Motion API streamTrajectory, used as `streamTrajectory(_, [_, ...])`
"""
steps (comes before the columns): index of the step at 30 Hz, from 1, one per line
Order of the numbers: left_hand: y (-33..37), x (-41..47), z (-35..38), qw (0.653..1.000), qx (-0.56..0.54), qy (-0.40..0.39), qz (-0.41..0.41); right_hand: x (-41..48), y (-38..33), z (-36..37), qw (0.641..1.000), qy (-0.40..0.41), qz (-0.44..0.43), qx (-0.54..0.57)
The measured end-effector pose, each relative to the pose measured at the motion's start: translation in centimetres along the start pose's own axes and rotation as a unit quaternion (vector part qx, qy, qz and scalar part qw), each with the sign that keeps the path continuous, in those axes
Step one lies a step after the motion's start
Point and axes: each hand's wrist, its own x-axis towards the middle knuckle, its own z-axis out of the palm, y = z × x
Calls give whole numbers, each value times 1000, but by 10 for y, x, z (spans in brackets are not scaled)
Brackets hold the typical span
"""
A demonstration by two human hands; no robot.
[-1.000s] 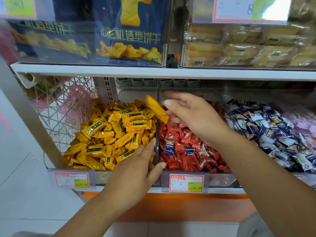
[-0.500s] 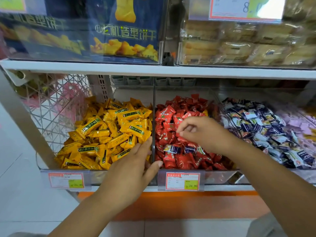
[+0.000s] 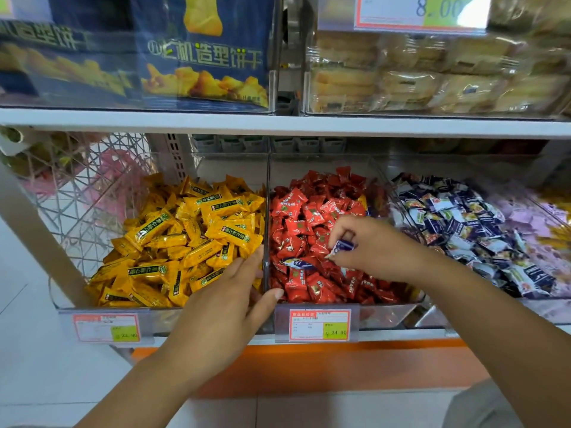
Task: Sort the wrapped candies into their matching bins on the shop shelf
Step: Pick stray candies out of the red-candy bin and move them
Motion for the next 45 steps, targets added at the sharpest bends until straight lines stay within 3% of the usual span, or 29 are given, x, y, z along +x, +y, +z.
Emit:
streamTrajectory(5, [0,1,0,1000,-6,-3,-3,-1,-19,11,999,-18,-31,32])
streamTrajectory(10, [0,1,-1,1000,-8,-5,-7,13,-13,48,989,-74,-68,-108])
streamTrajectory(17, [3,1,-3,1000,-4,-5,-11,14,-8,34,996,-60,-61,6])
streamTrajectory(22, [1,1,-1,1000,-5,2,-16,11,-7,43,991,-112,-60,-40])
streamTrajectory(26, [2,1,-1,1000,-1,-1,-19,11,-13,40,994,-74,-73,-36])
streamTrajectory(30, [2,0,-1,1000,-3,-5,-20,1,-22,-3,998,-2,-9,60])
streamTrajectory(32, [1,1,-1,1000,-3,-5,-23,-8,-18,-27,1000,-2,21,-12])
streamTrajectory(36, [1,1,0,1000,-6,-7,-26,-16,-12,-27,977,-94,39,-188])
streamTrajectory(45, [2,1,0,1000,3,-7,-28,13,15,20,948,-108,112,-278])
